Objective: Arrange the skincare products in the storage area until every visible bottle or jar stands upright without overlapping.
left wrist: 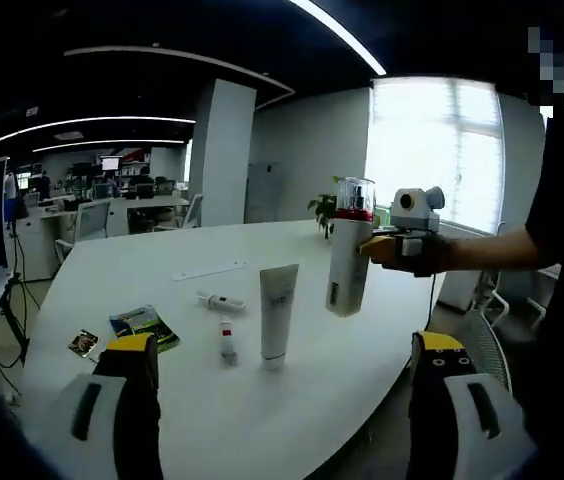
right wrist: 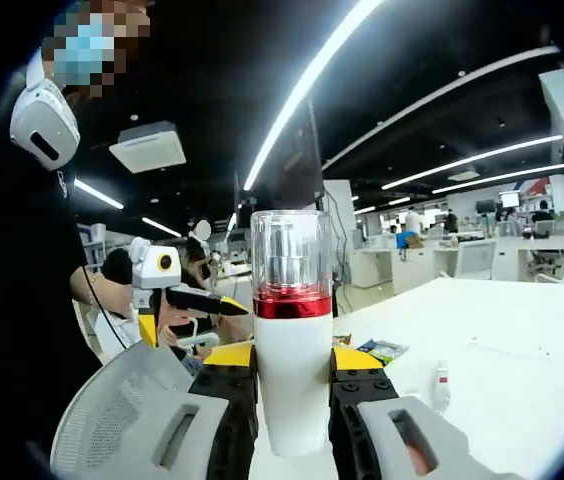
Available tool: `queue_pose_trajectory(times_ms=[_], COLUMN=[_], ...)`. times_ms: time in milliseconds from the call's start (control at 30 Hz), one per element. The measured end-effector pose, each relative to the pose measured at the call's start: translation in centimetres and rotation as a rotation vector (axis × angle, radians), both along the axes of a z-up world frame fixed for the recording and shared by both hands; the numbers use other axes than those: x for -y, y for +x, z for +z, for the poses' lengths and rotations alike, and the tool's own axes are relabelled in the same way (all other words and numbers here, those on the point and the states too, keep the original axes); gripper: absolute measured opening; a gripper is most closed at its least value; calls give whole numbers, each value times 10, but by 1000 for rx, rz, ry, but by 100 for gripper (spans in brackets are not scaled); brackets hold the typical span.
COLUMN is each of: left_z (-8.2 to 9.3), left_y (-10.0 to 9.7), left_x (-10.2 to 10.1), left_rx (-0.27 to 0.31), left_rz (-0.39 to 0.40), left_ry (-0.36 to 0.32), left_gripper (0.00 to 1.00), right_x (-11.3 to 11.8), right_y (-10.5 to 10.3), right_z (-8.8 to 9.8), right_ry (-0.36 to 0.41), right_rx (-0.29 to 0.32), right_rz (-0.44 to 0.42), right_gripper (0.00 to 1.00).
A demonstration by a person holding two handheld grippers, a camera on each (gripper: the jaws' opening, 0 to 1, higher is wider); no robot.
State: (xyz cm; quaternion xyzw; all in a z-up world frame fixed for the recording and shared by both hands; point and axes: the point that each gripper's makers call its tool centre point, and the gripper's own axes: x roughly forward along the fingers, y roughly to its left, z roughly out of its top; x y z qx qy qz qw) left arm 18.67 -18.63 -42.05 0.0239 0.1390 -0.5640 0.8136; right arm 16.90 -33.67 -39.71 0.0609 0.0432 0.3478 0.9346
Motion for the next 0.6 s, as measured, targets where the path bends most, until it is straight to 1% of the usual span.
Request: queue_pose_trajectory(times_ms=[133, 200, 300, 400, 500, 600], left_z=[-11, -15, -15, -18, -14, -12], left_y=[-2, -5, -7, -4, -1, 3], left_x=[-2, -4, -5, -7, -6, -6], left_rx=[-18, -25, -26, -21, 4, 9], left_rz=[13, 13, 15, 30, 39, 63], left_ry=[15, 12, 2, -3, -11, -29], left_gripper=[97, 97, 97, 97, 95, 94], right_x=[5, 7, 9, 12, 15, 17], right_y=[4, 7, 12, 18, 24, 32], right_z=[-14, -22, -34, -50, -66, -80], right_ry=[-8, -11, -23, -31, -37, -41], right_rx=[-1, 4, 15, 24, 31, 31], right_rz=[-6, -6, -5, 4, 14, 13], right_gripper=[16, 16, 16, 16, 16, 16])
